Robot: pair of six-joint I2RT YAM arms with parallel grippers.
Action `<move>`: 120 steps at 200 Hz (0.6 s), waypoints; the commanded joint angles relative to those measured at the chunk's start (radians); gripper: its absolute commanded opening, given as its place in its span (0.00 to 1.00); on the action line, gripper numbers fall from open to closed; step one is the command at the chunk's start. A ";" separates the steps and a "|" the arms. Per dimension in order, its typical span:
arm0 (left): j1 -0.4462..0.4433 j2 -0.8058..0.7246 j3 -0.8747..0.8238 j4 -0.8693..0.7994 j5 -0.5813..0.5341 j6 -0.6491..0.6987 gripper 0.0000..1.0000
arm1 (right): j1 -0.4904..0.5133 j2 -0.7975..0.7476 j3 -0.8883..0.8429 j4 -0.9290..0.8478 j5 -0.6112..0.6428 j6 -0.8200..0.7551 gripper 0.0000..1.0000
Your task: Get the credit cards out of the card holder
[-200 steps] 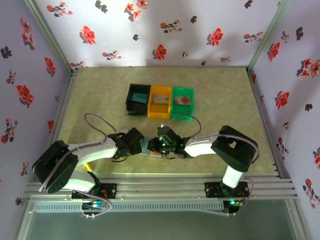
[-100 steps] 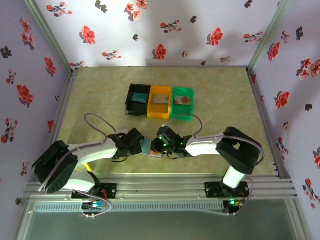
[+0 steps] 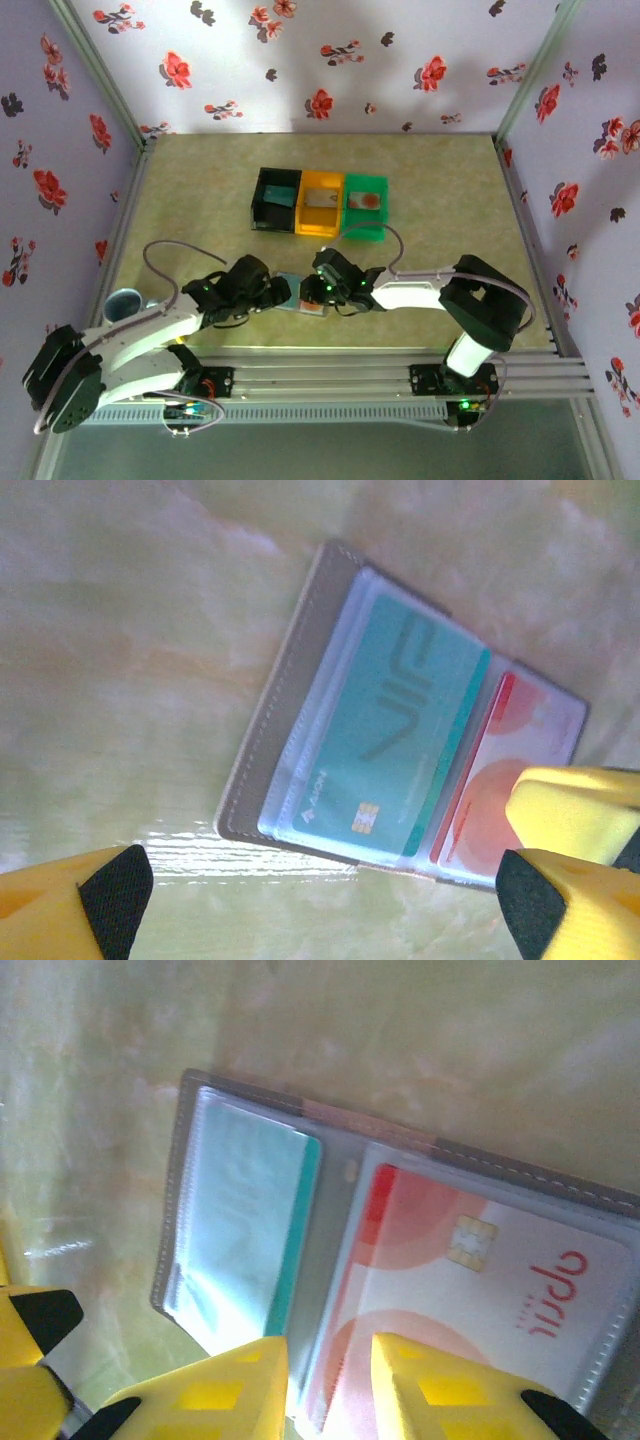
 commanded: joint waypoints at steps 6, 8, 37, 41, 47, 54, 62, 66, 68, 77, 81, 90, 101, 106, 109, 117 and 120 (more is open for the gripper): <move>0.082 0.026 0.056 -0.179 0.037 0.085 0.93 | -0.002 -0.010 0.040 -0.023 -0.020 -0.002 0.29; 0.087 0.031 0.062 -0.189 0.037 0.091 0.93 | -0.002 -0.010 0.042 -0.024 -0.020 0.001 0.29; 0.124 0.132 0.163 -0.297 0.043 0.168 0.93 | -0.002 -0.012 0.058 -0.038 0.000 0.048 0.29; 0.128 0.146 0.177 -0.310 0.044 0.176 0.93 | -0.002 -0.011 0.059 -0.034 -0.001 0.054 0.29; 0.132 0.168 0.195 -0.325 0.045 0.187 0.93 | -0.001 -0.008 0.064 -0.032 -0.001 0.063 0.29; 0.135 0.193 0.221 -0.341 0.045 0.201 0.93 | -0.001 -0.004 0.069 -0.032 0.000 0.071 0.29; 0.137 0.221 0.250 -0.363 0.044 0.215 0.93 | 0.000 0.004 0.075 -0.030 -0.001 0.077 0.29; 0.138 0.233 0.264 -0.371 0.046 0.222 0.93 | 0.000 0.007 0.077 -0.028 -0.003 0.081 0.29; 0.137 0.239 0.271 -0.377 0.045 0.225 0.93 | -0.001 0.007 0.079 -0.027 -0.005 0.082 0.29; 0.139 0.263 0.296 -0.395 0.042 0.237 0.93 | 0.000 0.015 0.083 -0.024 -0.004 0.088 0.29; 0.139 0.273 0.304 -0.400 0.040 0.242 0.94 | 0.001 0.017 0.084 -0.023 -0.001 0.091 0.29; 0.142 0.291 0.320 -0.412 0.039 0.252 0.94 | 0.001 0.017 0.085 -0.023 0.006 0.095 0.30; 0.146 0.313 0.331 -0.425 0.035 0.257 0.94 | 0.001 0.017 0.082 -0.021 0.019 0.106 0.30; 0.149 0.324 0.337 -0.431 0.035 0.262 0.94 | 0.001 0.017 0.081 -0.019 0.022 0.109 0.30; 0.150 0.331 0.339 -0.434 0.036 0.265 0.94 | 0.001 0.017 0.081 -0.018 0.023 0.110 0.30; 0.150 0.347 0.349 -0.442 0.036 0.270 0.94 | 0.002 0.019 0.081 -0.014 0.028 0.115 0.30; 0.151 0.354 0.350 -0.445 0.035 0.272 0.94 | 0.002 0.020 0.081 -0.014 0.030 0.115 0.30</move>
